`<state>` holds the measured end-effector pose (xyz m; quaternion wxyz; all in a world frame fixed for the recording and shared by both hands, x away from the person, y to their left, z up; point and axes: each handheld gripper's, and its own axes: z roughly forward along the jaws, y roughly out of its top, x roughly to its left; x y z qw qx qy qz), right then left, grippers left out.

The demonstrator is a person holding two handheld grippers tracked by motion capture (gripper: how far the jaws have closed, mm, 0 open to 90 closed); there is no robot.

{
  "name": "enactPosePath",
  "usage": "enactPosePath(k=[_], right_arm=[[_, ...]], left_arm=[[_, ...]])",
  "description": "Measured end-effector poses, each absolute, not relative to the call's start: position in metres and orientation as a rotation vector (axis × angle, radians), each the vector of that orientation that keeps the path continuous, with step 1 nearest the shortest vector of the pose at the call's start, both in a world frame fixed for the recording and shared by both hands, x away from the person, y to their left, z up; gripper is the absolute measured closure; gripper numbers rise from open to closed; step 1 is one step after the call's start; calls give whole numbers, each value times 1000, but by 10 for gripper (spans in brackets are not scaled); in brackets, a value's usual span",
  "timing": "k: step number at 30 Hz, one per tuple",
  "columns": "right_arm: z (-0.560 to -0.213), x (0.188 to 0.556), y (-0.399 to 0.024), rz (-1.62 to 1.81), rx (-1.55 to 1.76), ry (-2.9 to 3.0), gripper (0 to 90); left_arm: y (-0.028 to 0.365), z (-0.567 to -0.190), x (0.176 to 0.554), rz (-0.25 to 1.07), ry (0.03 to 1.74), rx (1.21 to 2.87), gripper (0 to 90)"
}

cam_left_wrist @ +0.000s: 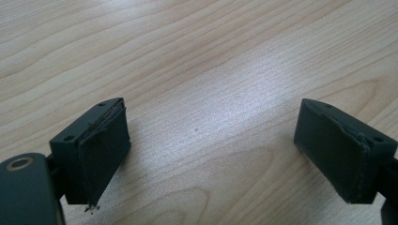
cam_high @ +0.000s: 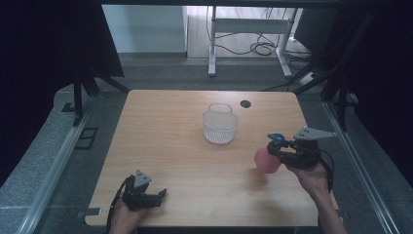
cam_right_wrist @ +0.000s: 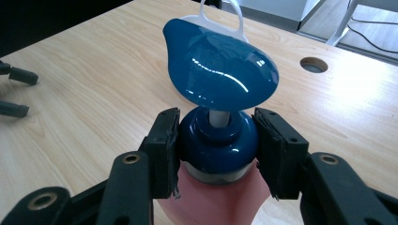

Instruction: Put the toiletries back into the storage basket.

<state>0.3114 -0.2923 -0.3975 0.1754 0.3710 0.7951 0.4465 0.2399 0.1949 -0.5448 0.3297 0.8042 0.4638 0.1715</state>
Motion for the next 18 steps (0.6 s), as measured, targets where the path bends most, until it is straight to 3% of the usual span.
enactPosePath(k=[18], right_arm=[[-381, 332, -278, 1261, 1054, 2240, 526]], left_arm=[[196, -545, 242, 439, 1182, 2121, 107]])
